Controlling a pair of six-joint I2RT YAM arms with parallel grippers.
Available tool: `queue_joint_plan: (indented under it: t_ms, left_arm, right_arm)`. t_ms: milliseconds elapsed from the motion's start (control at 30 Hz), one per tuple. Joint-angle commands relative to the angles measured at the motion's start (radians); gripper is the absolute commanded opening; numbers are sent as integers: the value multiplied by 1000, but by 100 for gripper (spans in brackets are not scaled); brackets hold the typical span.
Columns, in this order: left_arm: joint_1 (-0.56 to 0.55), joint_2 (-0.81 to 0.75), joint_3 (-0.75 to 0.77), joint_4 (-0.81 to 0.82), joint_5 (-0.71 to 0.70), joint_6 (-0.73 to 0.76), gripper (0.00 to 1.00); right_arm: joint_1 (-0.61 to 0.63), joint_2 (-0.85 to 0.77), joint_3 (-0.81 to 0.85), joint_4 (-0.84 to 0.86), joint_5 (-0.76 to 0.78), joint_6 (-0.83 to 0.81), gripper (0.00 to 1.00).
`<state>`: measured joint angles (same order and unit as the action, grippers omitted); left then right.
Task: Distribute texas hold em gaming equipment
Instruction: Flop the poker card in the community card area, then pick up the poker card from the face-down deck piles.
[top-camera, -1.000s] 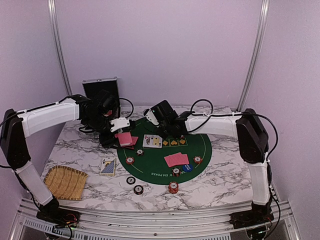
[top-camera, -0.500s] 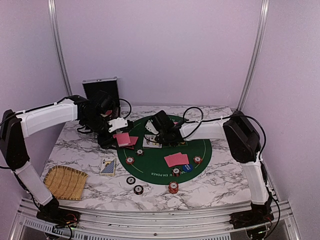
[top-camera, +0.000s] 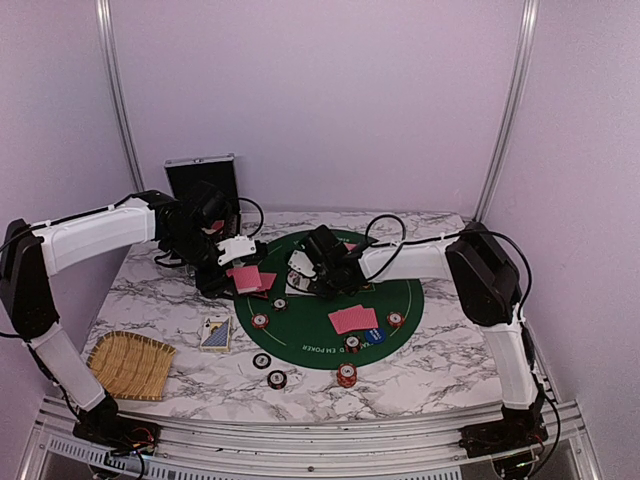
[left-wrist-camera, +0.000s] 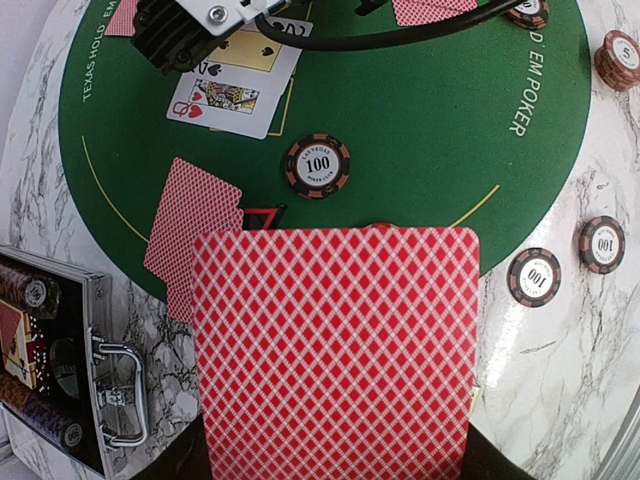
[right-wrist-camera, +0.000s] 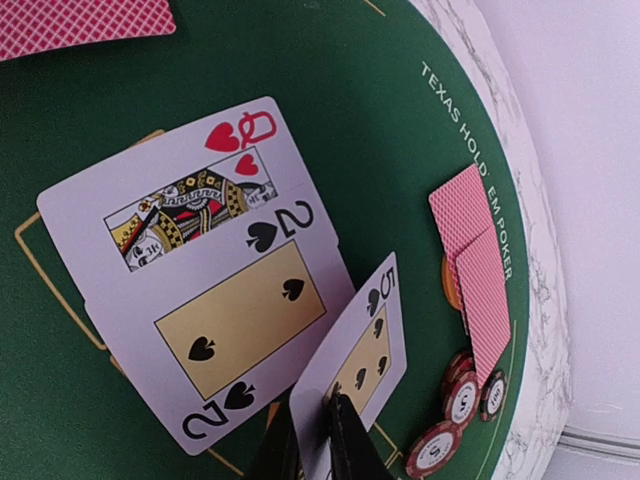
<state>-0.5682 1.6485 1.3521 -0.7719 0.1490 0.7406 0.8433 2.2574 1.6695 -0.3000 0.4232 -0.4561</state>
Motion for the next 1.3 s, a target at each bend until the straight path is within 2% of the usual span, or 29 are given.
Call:
queue_joint_plan:
  t_ms: [0,100,200,367,533,600,700,800,933,1033,1067,1267]
  left_arm:
    - [4,-28,24,1,19,2,0]
    - [4,-27,27,1,19,2,0]
    - [4,-25,29,0,19,1,0]
    - [4,-26,31,0,21,-1,0]
    - [4,-30,31,-1,18,-1,0]
    - [4,-30,32,0,18,-2,0]
    - [4,-29,33,-1,19,-4,0]
    - [4,-26,34,-1,22,-4,0]
    - [4,-21,41,0,25,-6,0]
    - [4,-17,47,0,26,-7,0]
    - [4,-15,49,-1,26,-7,0]
    - [2,-6,58,0,31,-12,0]
  right_arm:
    - [7,-24,-28,-36,-69,29,12]
    - [8,-42,-49,-48,-120,35,15]
    - [7,-52,-60,-59,-147,41,32]
    - [5,-76,-77,-41,-147,50,47]
    - [-27,-119,-51,-37,-194,108,53]
    - [-51,-145,-44,-28,-212,152,59]
    - [-87,-183,-28,-21,-170,224,62]
    - [-112,-226,-18,-26,-178,299,72]
    - [-148,-287,-24,-12,-287,420,79]
    - [-172,-315,-29,-2,-393,500,97]
    - [-180,-324,-39,9,-453,524,99]
    - [-199,-317,-73,67,-750,736,99]
